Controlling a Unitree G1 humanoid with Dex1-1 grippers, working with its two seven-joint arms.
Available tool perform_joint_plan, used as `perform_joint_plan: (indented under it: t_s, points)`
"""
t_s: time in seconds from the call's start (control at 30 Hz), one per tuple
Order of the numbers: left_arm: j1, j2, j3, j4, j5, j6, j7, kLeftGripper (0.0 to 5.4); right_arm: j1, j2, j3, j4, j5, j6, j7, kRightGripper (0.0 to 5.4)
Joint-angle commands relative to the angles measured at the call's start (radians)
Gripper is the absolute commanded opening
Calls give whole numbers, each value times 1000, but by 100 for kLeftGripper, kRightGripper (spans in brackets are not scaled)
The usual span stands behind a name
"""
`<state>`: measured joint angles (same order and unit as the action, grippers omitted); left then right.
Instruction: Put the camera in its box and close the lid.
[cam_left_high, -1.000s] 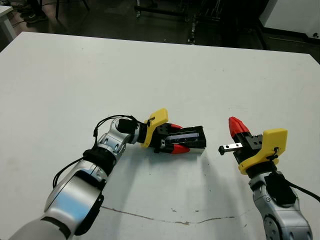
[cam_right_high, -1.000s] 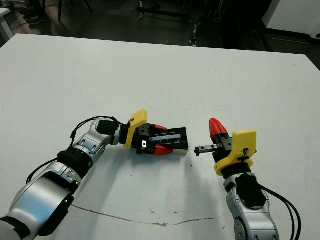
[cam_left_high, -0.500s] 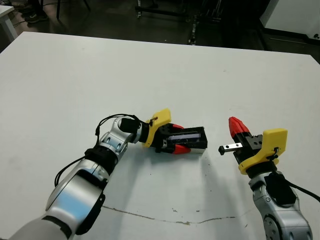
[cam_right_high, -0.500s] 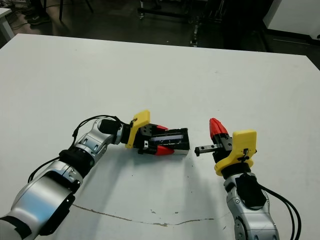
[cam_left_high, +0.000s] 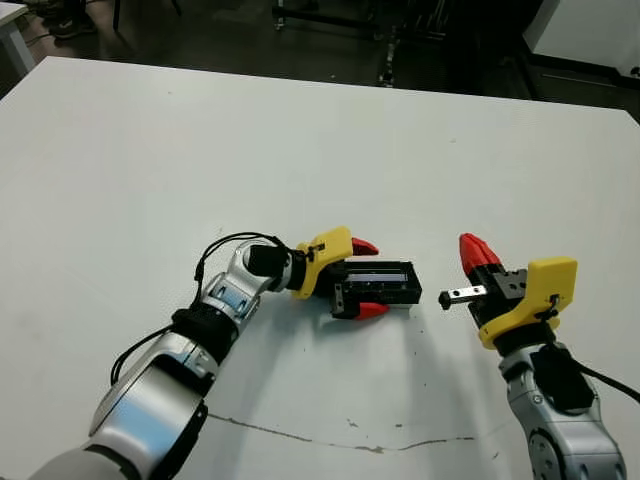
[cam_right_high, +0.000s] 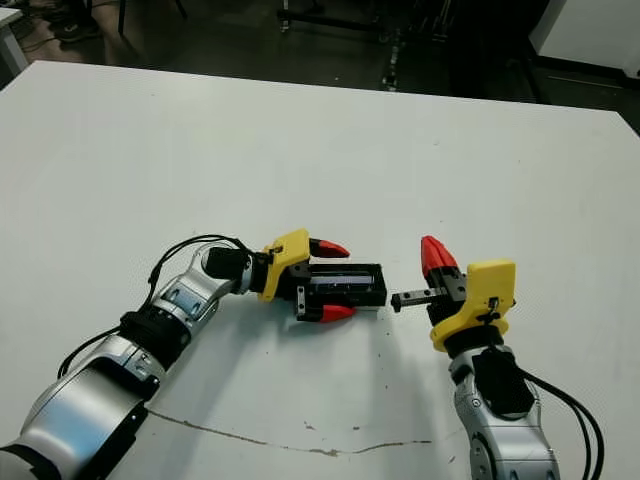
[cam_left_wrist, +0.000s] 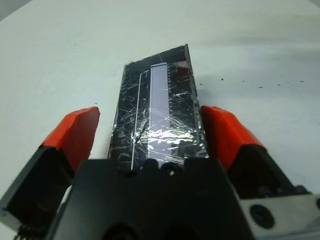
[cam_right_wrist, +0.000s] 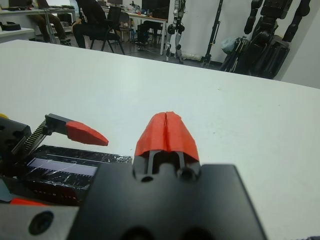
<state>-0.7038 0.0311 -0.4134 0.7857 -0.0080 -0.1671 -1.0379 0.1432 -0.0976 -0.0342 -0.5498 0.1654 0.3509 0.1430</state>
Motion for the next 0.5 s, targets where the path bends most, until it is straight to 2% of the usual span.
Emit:
perform_joint_plan:
  t_s: [0.03,0.3,0.5]
  points:
    - [65,-145,-132,53,80,24,-26,539,5,-8,-9,-10,8,23,-6,0]
    - [35,-130,-112,82,50,21,-107,539,4,-7,-7,-3,7,11,-2,0]
    - [-12,-50,-85,77,40,12,-190,539,4,-12,-1,-5,-6,9,-4,0]
